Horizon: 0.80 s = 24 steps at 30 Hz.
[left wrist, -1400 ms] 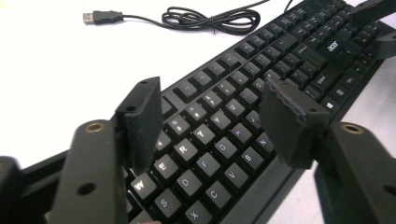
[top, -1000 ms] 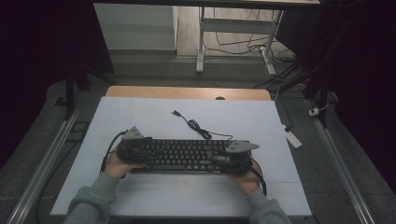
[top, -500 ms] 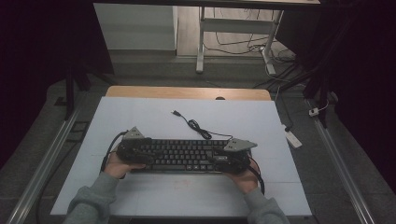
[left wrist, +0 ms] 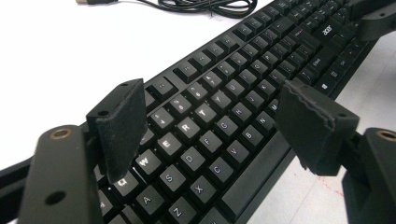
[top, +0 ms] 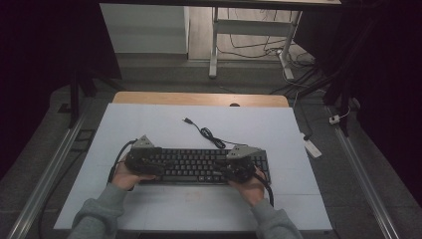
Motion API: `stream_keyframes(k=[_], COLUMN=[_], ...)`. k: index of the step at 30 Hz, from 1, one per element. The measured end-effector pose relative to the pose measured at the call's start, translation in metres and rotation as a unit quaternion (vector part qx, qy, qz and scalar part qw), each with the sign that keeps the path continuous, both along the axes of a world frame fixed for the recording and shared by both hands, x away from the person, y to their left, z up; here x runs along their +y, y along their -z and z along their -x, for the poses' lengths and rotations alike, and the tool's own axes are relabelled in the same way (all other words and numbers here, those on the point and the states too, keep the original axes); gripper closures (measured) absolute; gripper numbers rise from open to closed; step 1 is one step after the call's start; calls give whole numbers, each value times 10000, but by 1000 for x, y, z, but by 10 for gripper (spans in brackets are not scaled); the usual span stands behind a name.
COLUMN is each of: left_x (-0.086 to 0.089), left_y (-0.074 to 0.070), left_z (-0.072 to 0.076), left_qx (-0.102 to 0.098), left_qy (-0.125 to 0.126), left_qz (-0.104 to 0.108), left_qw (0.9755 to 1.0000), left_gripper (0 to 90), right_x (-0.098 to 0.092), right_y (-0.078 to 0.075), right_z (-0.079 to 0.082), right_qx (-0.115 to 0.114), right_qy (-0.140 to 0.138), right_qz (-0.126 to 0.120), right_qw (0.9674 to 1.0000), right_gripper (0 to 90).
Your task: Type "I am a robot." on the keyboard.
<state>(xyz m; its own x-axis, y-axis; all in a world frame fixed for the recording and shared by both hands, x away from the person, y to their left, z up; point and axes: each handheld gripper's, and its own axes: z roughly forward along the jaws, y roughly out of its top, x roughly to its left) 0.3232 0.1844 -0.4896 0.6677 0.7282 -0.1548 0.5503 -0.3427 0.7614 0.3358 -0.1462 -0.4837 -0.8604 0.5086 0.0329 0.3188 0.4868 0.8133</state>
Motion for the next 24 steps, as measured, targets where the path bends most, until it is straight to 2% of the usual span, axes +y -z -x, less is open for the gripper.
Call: stream_keyframes(k=[3, 10, 14, 16, 24], left_x=[0, -1, 0, 0, 0], left_y=[0, 1, 1, 1, 2], left_z=[0, 0, 0, 0, -1], left_qx=[14, 23, 20, 20, 41], left_qy=[12, 28, 25, 34, 24], left_qz=[-1, -15, -26, -49, -67], left_qw=[10000, 10000, 10000, 10000, 10000], left_gripper=[254, 254, 254, 254, 255], right_x=[8, 33, 45, 49, 53], right_y=[0, 5, 11, 15, 22], right_z=[-2, -5, -7, -9, -11], right_qx=[83, 132, 211, 273, 277], right_qy=[-107, -335, -360, -336, -267], right_qz=[43, 329, 473, 537, 720], right_qw=[9999, 9988, 9980, 9976, 9967], right_gripper=[893, 895, 895, 895, 895])
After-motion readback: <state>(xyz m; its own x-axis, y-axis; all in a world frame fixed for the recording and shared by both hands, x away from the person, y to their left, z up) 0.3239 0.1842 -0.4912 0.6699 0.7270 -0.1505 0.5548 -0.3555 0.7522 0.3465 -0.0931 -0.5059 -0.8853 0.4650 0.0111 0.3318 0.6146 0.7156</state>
